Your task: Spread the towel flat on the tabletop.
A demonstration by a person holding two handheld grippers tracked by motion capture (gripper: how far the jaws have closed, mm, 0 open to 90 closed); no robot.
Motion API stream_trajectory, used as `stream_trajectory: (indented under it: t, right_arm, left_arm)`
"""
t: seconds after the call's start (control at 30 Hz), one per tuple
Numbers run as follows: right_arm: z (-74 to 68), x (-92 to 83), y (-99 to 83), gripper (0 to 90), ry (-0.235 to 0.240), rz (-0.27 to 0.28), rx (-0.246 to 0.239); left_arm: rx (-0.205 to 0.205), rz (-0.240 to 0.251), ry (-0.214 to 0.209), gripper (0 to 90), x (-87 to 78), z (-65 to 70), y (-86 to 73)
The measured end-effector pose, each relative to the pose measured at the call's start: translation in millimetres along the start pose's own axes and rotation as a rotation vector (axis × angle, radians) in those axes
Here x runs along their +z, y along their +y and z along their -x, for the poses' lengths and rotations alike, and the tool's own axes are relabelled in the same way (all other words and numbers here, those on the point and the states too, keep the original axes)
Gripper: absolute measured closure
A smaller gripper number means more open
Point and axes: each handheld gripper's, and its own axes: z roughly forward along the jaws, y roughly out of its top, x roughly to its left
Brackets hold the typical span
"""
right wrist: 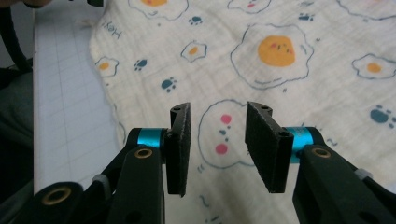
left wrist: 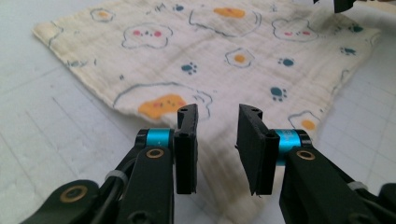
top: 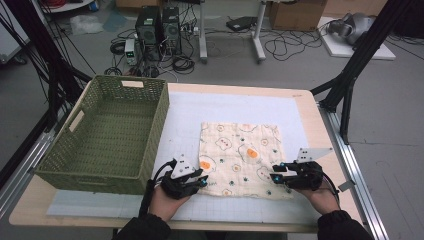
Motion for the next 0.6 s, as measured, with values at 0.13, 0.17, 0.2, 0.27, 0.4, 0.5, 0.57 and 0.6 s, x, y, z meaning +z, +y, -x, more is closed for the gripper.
stream_trajectory:
  t: [0.13, 0.17, 0.2, 0.27, 0.4, 0.5, 0.57, 0.6]
  right_arm:
    - [4.1, 2.9, 2.4, 54.3, -0.030, 0.003, -0.004]
    - [5.1, 3.3, 2.6, 54.0, -0.031, 0.002, 0.005]
    - [6.7, 3.6, 2.6, 53.2, -0.034, 0.006, 0.004]
    - [8.0, 3.8, 2.8, 51.0, -0.044, 0.011, 0.011]
    - [9.2, 4.8, 3.1, 47.4, -0.051, 0.019, 0.019]
    - [9.0, 5.9, 3.4, 45.7, -0.054, 0.017, 0.015]
    - [9.0, 6.3, 3.2, 44.1, -0.055, 0.015, 0.017]
    - [9.0, 6.3, 3.2, 44.1, -0.055, 0.015, 0.017]
  left_arm:
    - [0.008, 0.006, 0.001, 65.6, 6.4, -3.0, 4.2]
    - [0.010, 0.012, -0.002, 65.0, 8.4, -5.3, 5.2]
    - [0.012, 0.016, -0.002, 64.9, 9.0, -6.5, 5.1]
    - [0.006, 0.019, -0.001, 63.9, 9.6, -7.1, 4.9]
    - [-0.001, 0.019, -0.001, 62.0, 11.0, -10.1, 3.4]
    - [0.000, 0.014, -0.003, 60.7, 10.8, -11.6, 1.7]
    - [-0.005, 0.017, -0.004, 60.3, 10.6, -12.1, 0.9]
    - [-0.005, 0.017, -0.004, 59.9, 10.6, -12.1, 0.9]
